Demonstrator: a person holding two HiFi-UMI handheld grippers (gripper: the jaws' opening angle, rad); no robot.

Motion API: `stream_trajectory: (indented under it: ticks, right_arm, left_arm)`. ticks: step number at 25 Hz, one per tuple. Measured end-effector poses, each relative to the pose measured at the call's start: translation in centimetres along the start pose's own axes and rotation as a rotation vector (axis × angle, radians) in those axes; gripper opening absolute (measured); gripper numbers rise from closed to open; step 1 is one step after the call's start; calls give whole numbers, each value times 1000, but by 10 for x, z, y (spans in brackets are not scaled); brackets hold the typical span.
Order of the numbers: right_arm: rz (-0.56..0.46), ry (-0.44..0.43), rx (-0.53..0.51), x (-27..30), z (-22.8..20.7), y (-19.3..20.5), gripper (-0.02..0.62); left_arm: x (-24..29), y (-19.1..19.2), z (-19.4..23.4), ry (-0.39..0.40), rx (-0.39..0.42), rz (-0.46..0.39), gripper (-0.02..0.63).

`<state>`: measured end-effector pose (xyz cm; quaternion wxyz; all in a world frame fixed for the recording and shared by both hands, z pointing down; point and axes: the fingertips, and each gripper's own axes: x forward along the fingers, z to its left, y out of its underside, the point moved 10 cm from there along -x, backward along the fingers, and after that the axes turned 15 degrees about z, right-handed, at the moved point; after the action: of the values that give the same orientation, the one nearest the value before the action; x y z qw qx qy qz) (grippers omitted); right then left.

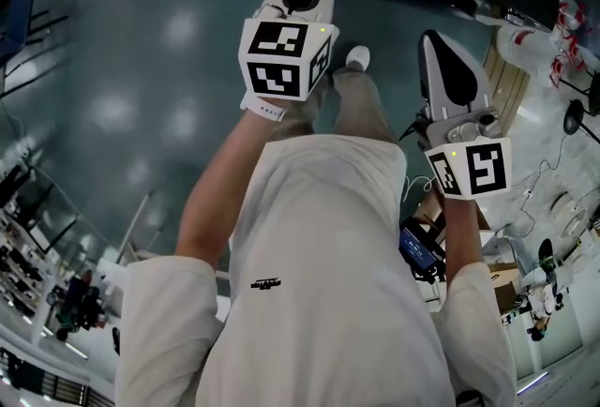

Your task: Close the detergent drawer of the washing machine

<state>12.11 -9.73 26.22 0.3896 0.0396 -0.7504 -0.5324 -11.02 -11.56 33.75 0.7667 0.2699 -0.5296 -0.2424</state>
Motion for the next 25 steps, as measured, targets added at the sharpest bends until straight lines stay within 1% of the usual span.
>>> stream_trajectory:
  ticks: [4,10,16,25]
  right_arm:
    - [-13,5,-36,-8,5,-15,2]
    - [-38,20,-68,-25,9,-33,2]
    - [-54,52,-72,-39,12,-45,2]
    - [-102,118,-49,-59,15,-48,2]
  left_arm:
    - [-32,-1,5,-8,-26,-42,18]
    - [-78,-6,3,-7,-38,-99,18]
    - [-115,-12,3,-6,-9,-139,18]
    - [-154,-12,3,5,44,-191,18]
